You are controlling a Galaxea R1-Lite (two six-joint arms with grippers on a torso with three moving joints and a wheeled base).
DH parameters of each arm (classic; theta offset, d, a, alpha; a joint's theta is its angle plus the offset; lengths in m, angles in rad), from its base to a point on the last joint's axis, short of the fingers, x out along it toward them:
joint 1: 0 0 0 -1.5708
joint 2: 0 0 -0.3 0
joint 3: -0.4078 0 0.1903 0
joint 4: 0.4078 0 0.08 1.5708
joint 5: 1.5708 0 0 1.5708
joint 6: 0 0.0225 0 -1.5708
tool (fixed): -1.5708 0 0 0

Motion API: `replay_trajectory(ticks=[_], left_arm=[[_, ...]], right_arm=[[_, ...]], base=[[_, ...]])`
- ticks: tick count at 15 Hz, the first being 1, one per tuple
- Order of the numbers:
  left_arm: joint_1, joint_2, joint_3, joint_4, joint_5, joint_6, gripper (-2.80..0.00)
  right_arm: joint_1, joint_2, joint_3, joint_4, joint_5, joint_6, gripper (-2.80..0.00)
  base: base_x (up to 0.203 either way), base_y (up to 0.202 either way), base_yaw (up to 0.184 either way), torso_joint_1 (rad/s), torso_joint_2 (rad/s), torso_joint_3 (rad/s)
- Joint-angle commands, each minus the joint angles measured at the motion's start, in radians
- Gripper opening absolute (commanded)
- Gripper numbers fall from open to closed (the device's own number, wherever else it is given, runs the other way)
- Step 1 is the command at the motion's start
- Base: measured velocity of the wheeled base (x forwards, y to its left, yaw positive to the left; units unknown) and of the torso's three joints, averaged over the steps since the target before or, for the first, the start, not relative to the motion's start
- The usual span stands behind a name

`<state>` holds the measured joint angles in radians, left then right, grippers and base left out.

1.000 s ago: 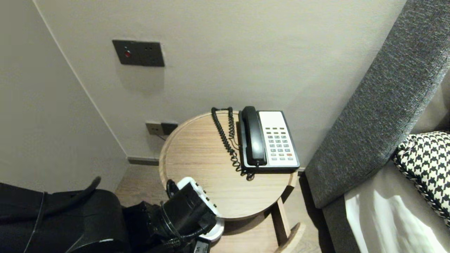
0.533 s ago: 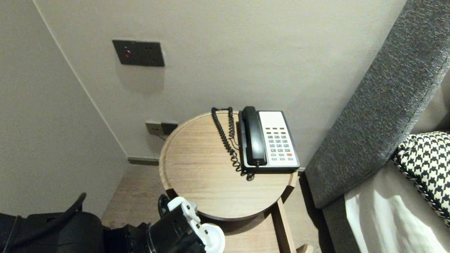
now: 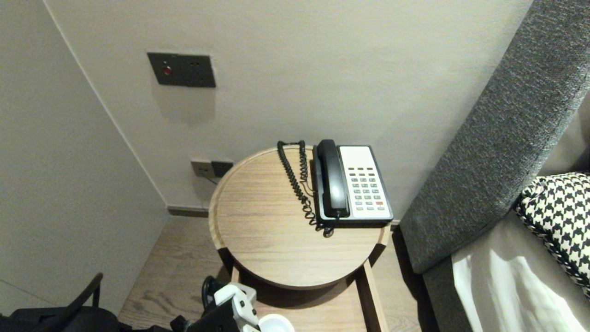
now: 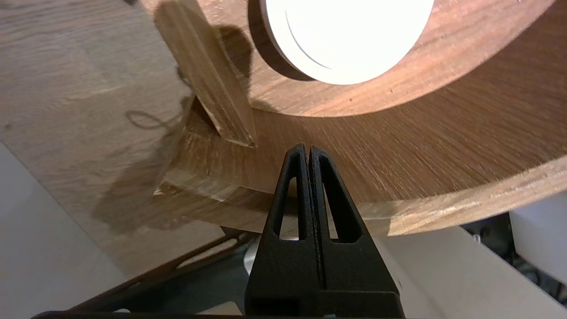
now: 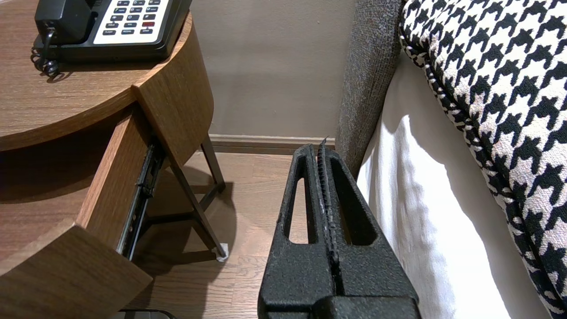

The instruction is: Open the nightstand drawer

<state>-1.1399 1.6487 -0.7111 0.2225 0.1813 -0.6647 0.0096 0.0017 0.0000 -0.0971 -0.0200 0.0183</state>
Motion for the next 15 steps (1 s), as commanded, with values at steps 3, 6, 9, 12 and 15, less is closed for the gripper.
replay_trajectory(ticks=[3, 6, 9, 12, 15], left_arm=[[-0.017, -0.010, 0.009, 0.001, -0.002, -0.006, -2.80], [-0.018, -0.012, 0.001, -0.003, 0.000, -0.023, -2.80], [0.003, -0.010, -0.066, 0.006, 0.002, -0.046, -2.80], [0.055, 0.009, -0.158, 0.055, 0.001, -0.046, -2.80], [0.101, 0.054, -0.233, 0.103, -0.004, -0.045, -2.80]], right_arm=[[0.000, 0.001, 0.040, -0.001, 0.000, 0.000, -2.80], [0.000, 0.001, 0.040, -0.001, 0.000, 0.000, -2.80], [0.000, 0.001, 0.040, -0.001, 0.000, 0.000, -2.80], [0.000, 0.001, 0.040, -0.001, 0.000, 0.000, -2.80], [0.000, 0.001, 0.040, -0.001, 0.000, 0.000, -2.80]], base=[[0.000, 0.000, 0.000, 0.000, 0.00, 0.000], [0.000, 0.000, 0.000, 0.000, 0.00, 0.000], [0.000, 0.000, 0.000, 0.000, 0.00, 0.000], [0.000, 0.000, 0.000, 0.000, 0.00, 0.000], [0.000, 0.000, 0.000, 0.000, 0.00, 0.000]])
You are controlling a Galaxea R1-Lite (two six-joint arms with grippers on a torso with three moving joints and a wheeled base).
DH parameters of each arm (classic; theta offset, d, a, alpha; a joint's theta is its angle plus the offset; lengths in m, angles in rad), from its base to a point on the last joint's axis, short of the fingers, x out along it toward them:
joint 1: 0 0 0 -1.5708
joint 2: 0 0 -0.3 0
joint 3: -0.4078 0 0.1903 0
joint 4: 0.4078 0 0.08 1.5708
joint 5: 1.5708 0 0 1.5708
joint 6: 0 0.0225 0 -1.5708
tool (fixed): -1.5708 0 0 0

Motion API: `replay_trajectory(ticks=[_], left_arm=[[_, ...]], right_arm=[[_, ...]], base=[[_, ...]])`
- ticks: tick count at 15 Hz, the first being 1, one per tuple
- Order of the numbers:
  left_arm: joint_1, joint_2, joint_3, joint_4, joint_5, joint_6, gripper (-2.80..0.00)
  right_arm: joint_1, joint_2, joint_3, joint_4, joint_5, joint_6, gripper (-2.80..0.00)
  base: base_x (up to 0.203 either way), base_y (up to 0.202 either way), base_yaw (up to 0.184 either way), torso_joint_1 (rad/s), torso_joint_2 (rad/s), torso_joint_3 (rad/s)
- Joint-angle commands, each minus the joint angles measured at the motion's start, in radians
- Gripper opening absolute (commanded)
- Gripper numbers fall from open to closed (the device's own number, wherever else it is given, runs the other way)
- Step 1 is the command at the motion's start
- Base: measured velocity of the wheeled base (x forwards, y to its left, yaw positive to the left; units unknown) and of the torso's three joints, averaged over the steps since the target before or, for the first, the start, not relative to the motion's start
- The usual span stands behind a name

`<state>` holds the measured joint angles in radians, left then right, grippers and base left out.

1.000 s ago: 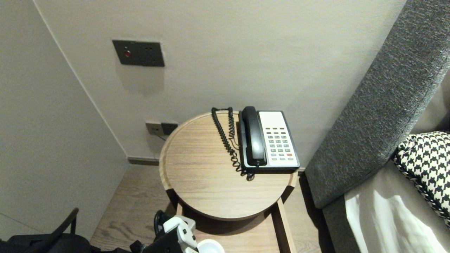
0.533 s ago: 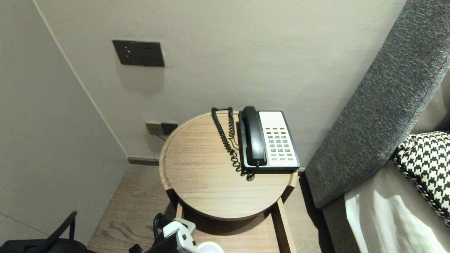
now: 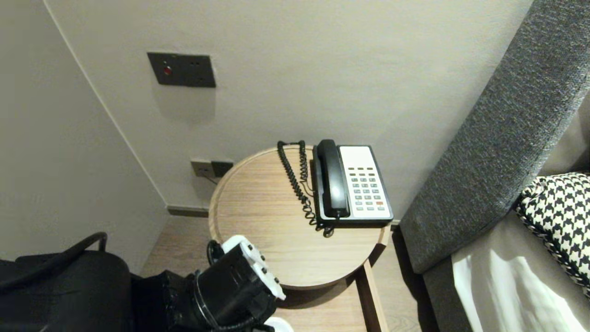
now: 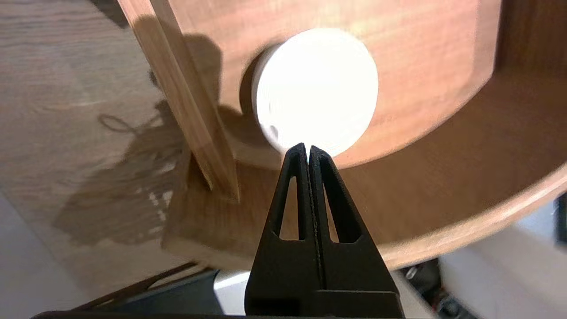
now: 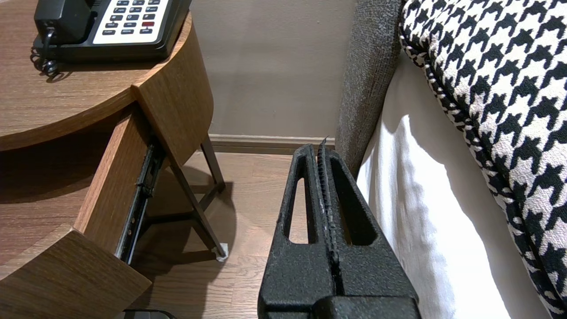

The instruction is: Open the nightstand drawer, then take the remote control out of the drawer one by one and place them on the table

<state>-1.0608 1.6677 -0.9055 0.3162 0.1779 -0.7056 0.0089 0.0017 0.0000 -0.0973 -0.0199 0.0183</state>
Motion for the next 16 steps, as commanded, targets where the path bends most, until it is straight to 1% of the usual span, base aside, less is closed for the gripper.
replay_trajectory(ticks=[1, 3, 6, 7, 8, 9, 12, 16], left_arm=[[0.038, 0.058, -0.065, 0.025, -0.004, -0.005, -2.80], [0.046, 0.086, -0.110, 0.060, -0.013, -0.006, -2.80], [0.047, 0.149, -0.207, 0.112, -0.027, -0.011, -2.80], [0.047, 0.167, -0.235, 0.147, -0.026, -0.024, 0.00], [0.047, 0.179, -0.255, 0.186, -0.026, -0.052, 0.00], [0.045, 0.184, -0.265, 0.216, -0.026, -0.067, 0.00], [0.045, 0.182, -0.265, 0.256, -0.027, -0.066, 0.00], [0.033, 0.228, -0.268, 0.245, -0.024, -0.068, 0.00]], right_arm=[[0.000, 0.001, 0.040, -0.001, 0.000, 0.000, -2.80], [0.000, 0.001, 0.040, -0.001, 0.000, 0.000, -2.80], [0.000, 0.001, 0.040, -0.001, 0.000, 0.000, -2.80], [0.000, 0.001, 0.040, -0.001, 0.000, 0.000, -2.80], [0.000, 0.001, 0.040, -0.001, 0.000, 0.000, -2.80], [0.000, 0.001, 0.040, -0.001, 0.000, 0.000, -2.80], [0.000, 0.001, 0.040, -0.001, 0.000, 0.000, -2.80], [0.000, 0.001, 0.040, -0.001, 0.000, 0.000, -2.80]], base=[[0.000, 0.000, 0.000, 0.000, 0.00, 0.000], [0.000, 0.000, 0.000, 0.000, 0.00, 0.000], [0.000, 0.000, 0.000, 0.000, 0.00, 0.000], [0.000, 0.000, 0.000, 0.000, 0.00, 0.000], [0.000, 0.000, 0.000, 0.000, 0.00, 0.000], [0.000, 0.000, 0.000, 0.000, 0.00, 0.000], [0.000, 0.000, 0.000, 0.000, 0.00, 0.000], [0.000, 0.000, 0.000, 0.000, 0.00, 0.000]])
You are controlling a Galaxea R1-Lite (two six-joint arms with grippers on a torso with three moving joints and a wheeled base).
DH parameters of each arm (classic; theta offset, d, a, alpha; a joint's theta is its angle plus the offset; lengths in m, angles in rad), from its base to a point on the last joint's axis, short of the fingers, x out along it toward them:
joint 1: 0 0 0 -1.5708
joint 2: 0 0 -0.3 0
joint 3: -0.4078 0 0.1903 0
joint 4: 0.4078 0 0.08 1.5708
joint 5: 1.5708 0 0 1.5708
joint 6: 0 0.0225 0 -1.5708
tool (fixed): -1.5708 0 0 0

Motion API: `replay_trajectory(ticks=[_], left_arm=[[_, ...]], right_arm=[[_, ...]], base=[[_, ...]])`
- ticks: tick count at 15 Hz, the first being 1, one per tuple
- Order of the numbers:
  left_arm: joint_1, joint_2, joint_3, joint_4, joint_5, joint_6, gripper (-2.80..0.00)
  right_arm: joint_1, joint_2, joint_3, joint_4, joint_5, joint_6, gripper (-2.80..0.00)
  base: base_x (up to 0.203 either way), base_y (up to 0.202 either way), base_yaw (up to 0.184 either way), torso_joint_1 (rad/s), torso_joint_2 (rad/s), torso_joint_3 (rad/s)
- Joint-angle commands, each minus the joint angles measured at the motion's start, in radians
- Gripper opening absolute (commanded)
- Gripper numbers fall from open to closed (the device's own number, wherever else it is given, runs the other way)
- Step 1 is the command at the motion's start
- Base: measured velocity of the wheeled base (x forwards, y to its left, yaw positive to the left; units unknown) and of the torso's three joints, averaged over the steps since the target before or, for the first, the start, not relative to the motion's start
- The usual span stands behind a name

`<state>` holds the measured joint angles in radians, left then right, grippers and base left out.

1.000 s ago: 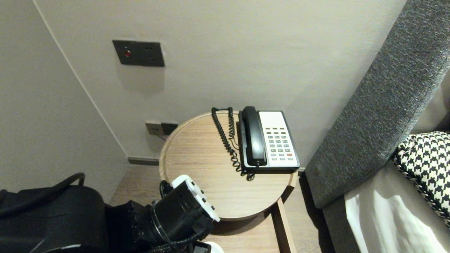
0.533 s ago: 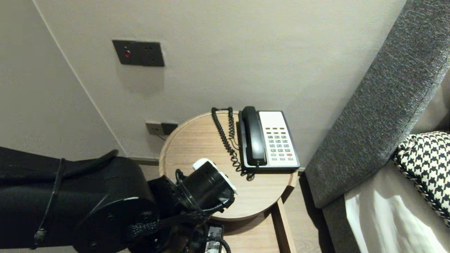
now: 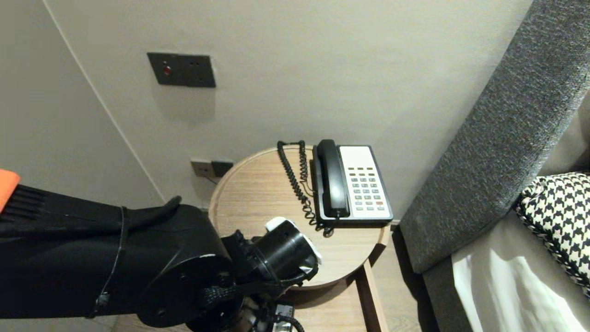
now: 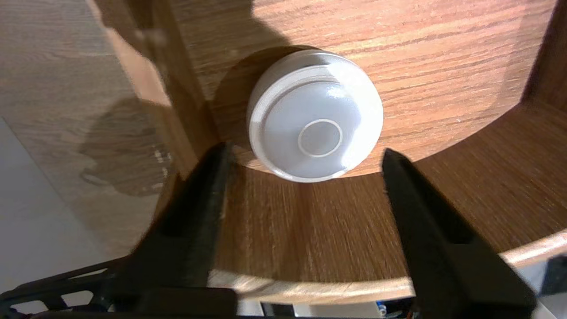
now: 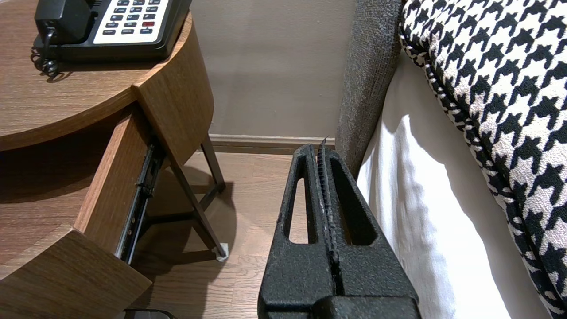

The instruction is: Take the remote control out of the drawer one by one and place them on the table

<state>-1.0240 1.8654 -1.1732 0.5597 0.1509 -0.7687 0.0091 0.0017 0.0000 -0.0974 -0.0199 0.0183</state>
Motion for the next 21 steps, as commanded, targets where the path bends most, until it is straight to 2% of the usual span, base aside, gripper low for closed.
replay_trajectory(ticks=[1, 13, 21], left_arm=[[-0.004, 0.050, -0.003, 0.000, 0.004, -0.005, 0.00], [-0.005, 0.150, -0.018, -0.040, -0.001, -0.004, 0.00], [-0.044, 0.173, -0.019, -0.040, -0.007, -0.006, 0.00]], right_arm=[[0.000, 0.001, 0.040, -0.001, 0.000, 0.000, -2.80], [0.000, 0.001, 0.040, -0.001, 0.000, 0.000, -2.80], [0.000, 0.001, 0.040, -0.001, 0.000, 0.000, -2.80]], base=[[0.000, 0.000, 0.000, 0.000, 0.00, 0.000], [0.000, 0.000, 0.000, 0.000, 0.00, 0.000], [0.000, 0.000, 0.000, 0.000, 0.00, 0.000]])
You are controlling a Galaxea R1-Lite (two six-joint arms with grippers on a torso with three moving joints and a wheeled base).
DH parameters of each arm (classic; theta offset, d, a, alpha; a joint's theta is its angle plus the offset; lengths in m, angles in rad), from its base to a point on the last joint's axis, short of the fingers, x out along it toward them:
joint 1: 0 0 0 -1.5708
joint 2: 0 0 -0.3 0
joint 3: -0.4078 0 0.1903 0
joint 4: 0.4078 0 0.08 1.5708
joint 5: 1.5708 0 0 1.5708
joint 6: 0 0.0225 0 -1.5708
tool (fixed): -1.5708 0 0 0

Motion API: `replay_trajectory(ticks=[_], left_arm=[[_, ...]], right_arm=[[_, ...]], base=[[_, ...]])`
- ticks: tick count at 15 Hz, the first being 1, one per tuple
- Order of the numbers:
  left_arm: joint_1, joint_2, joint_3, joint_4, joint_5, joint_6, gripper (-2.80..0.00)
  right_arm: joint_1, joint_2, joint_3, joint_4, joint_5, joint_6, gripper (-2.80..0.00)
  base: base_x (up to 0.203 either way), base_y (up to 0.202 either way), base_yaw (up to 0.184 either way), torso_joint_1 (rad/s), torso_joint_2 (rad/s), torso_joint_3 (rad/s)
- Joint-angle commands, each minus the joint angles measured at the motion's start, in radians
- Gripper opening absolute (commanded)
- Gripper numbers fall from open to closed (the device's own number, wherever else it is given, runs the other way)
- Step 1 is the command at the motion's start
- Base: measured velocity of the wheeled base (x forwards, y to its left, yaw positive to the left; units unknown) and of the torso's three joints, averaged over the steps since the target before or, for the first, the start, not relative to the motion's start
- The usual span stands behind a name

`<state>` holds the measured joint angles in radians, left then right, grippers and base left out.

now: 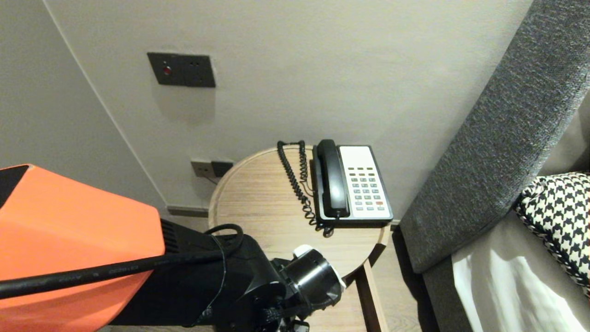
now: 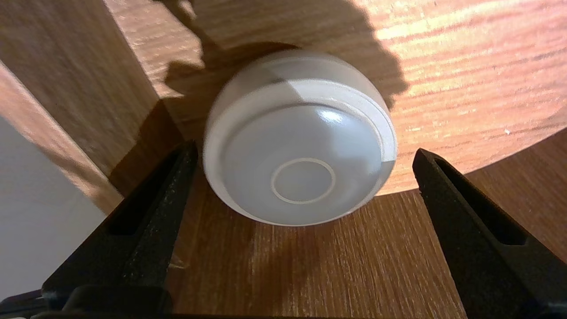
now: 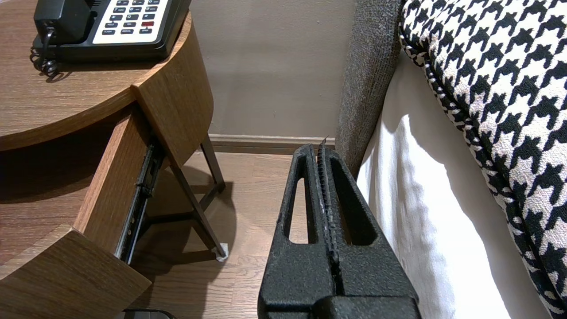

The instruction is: Take the remote control out of the drawer one by one and place them on the table

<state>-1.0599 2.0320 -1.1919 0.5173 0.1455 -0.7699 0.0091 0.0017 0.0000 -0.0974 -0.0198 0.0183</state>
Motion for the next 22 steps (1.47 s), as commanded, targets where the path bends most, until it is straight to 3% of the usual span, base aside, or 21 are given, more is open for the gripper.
replay_trajectory(ticks=[1, 10, 11, 22], left_arm=[[-0.013, 0.009, 0.000, 0.003, -0.003, -0.005, 0.00], [-0.028, 0.027, -0.011, 0.004, -0.003, -0.005, 0.00], [-0.028, 0.027, -0.008, 0.004, -0.003, -0.005, -2.80], [-0.031, -0.067, 0.004, 0.017, 0.003, 0.000, -2.80]], right_arm=[[0.000, 0.001, 0.040, -0.001, 0.000, 0.000, -2.80], [0.000, 0.001, 0.040, -0.001, 0.000, 0.000, -2.80], [0.000, 0.001, 0.040, -0.001, 0.000, -0.001, -2.80], [0.000, 0.001, 0.040, -0.001, 0.000, 0.000, -2.80]], base=[[0.000, 0.000, 0.000, 0.000, 0.00, 0.000], [0.000, 0.000, 0.000, 0.000, 0.00, 0.000], [0.000, 0.000, 0.000, 0.000, 0.00, 0.000], [0.000, 0.000, 0.000, 0.000, 0.00, 0.000]])
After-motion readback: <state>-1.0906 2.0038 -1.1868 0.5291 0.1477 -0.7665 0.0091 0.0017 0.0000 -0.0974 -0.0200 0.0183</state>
